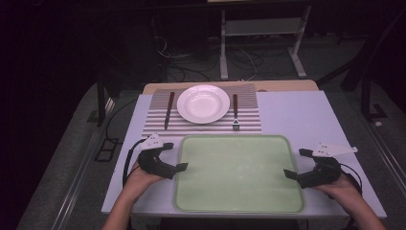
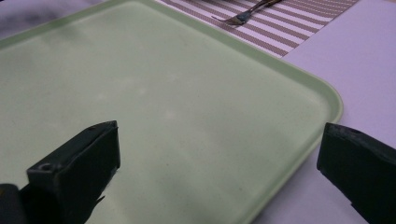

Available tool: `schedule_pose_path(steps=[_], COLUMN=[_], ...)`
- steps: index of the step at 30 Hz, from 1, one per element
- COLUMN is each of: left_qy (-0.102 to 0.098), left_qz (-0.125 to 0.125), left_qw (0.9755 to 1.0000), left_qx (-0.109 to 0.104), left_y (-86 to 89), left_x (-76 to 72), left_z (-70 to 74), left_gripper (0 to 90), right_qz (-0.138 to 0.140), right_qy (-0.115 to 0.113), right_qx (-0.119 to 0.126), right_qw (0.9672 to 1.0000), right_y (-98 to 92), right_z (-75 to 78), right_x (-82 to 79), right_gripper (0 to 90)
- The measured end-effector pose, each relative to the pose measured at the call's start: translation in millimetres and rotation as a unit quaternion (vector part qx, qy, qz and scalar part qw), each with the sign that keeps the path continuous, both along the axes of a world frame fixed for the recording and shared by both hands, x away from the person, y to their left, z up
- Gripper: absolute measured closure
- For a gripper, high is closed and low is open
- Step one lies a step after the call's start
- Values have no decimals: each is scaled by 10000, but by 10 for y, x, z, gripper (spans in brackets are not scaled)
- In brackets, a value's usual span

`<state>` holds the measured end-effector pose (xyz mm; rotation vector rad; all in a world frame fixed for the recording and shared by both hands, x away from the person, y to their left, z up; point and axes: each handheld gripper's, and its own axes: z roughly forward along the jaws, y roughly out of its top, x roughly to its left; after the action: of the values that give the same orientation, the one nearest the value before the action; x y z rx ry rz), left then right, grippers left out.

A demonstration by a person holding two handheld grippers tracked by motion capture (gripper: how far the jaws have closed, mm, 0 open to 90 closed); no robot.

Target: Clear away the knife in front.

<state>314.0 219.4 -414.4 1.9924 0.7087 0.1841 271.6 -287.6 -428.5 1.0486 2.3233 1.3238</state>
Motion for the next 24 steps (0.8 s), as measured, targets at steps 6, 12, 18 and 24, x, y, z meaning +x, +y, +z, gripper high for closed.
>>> schedule_pose_path(steps=[6,12,18,24], left_qy=[39,9,13,4], left_qz=[85,122,162,265], left_qw=[10000,9999,9999,9996], left_qx=[6,5,41,47], left_y=[17,47,63,83], left_x=[16,38,81,138], left_z=[-9,4,2,7], left_gripper=[0,0,0,0], right_qz=[7,0,7,46], right_qy=[47,36,39,14], right_qx=[-36,-32,-27,-24], right_qw=[10000,10000,10000,10000], right_y=[-10,6,2,14], right_z=[-28,-25,-28,-25], right_x=[9,3,13,-1], right_gripper=[0,0,0,0])
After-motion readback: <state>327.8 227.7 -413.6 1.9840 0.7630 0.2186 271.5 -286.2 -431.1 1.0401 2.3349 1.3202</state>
